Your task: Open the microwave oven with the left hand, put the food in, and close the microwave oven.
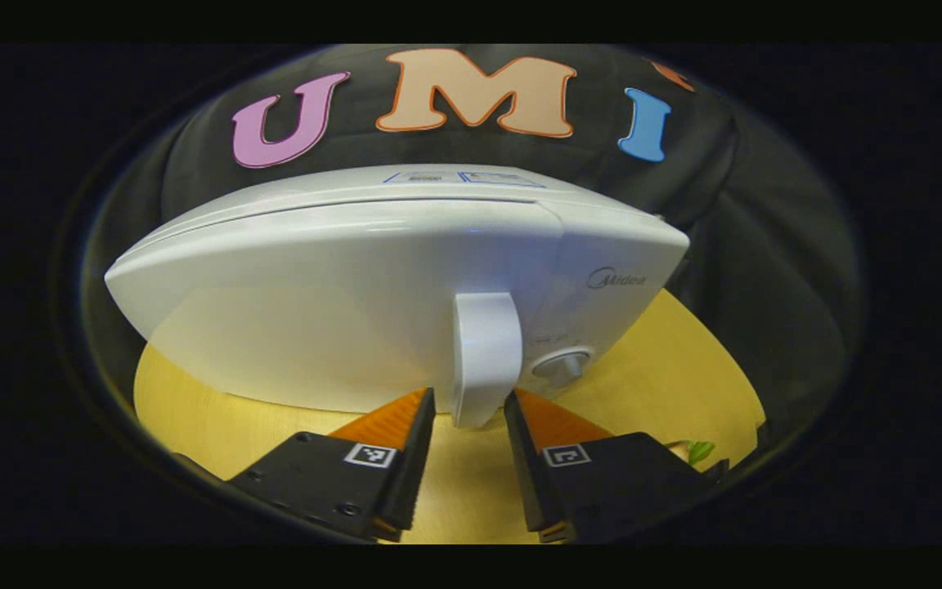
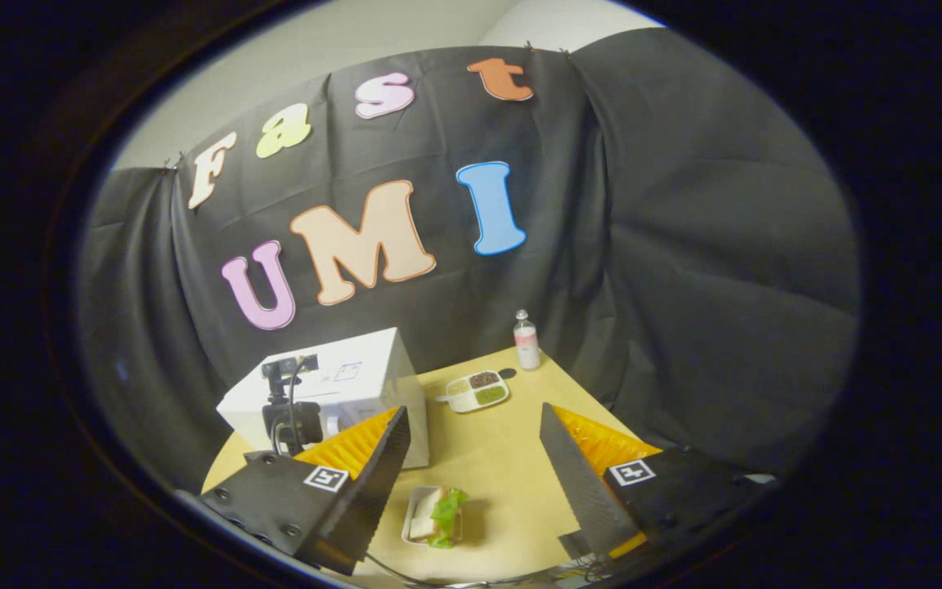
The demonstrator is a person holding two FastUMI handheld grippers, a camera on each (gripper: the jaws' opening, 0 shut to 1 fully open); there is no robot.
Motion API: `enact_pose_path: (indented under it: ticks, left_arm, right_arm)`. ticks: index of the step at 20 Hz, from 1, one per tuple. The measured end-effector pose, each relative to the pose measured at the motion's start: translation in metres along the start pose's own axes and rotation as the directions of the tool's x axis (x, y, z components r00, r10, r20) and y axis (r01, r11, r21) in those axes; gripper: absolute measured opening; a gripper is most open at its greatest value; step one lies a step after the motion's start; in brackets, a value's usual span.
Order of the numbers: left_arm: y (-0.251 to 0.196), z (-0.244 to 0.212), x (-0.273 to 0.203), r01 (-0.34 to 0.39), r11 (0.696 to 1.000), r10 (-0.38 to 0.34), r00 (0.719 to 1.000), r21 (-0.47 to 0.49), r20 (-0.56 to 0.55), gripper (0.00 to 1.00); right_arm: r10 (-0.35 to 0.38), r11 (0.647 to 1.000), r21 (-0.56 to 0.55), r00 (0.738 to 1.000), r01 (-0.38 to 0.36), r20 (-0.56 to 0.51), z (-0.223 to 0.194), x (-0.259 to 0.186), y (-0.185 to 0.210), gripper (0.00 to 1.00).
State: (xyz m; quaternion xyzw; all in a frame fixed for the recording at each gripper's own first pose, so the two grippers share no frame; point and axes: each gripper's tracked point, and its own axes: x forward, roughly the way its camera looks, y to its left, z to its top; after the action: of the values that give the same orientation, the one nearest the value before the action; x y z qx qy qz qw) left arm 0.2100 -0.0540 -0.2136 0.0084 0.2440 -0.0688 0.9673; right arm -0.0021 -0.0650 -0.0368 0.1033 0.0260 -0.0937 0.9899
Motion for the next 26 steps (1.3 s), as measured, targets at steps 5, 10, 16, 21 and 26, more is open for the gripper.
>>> enact_pose_path:
  ticks: [5, 10, 16, 21, 26]
  left_arm:
    - [-0.004, -0.001, 0.005, -0.011, 1.0, 0.011, 1.0, 0.026, -0.018, 0.29]
    - [-0.004, -0.001, 0.005, -0.003, 1.0, 0.003, 1.0, 0.013, -0.013, 0.19]
    - [-0.003, -0.001, 0.002, -0.01, 1.0, 0.01, 1.0, 0.001, -0.005, 0.08]
    - [-0.002, -0.002, -0.001, -0.025, 0.999, 0.026, 1.0, -0.038, 0.017, 0.06]
    - [-0.002, -0.001, -0.003, -0.039, 0.998, 0.042, 0.998, -0.056, 0.057, 0.06]
  right_arm:
    - [-0.001, 1.0, -0.001, 1.0, 0.001, 0.003, 0.001, 0.002, 0.0, 0.92]
    - [0.014, 1.0, 0.005, 1.0, -0.014, -0.015, -0.007, 0.001, 0.007, 0.99]
    - [0.029, 1.0, 0.01, 0.999, -0.028, -0.04, -0.017, -0.005, 0.011, 0.92]
    - [0.03, 1.0, -0.001, 0.998, -0.03, -0.05, -0.02, -0.014, 0.013, 0.92]
    - [0.008, 1.0, -0.005, 0.998, -0.008, -0.062, -0.026, -0.019, 0.003, 0.99]
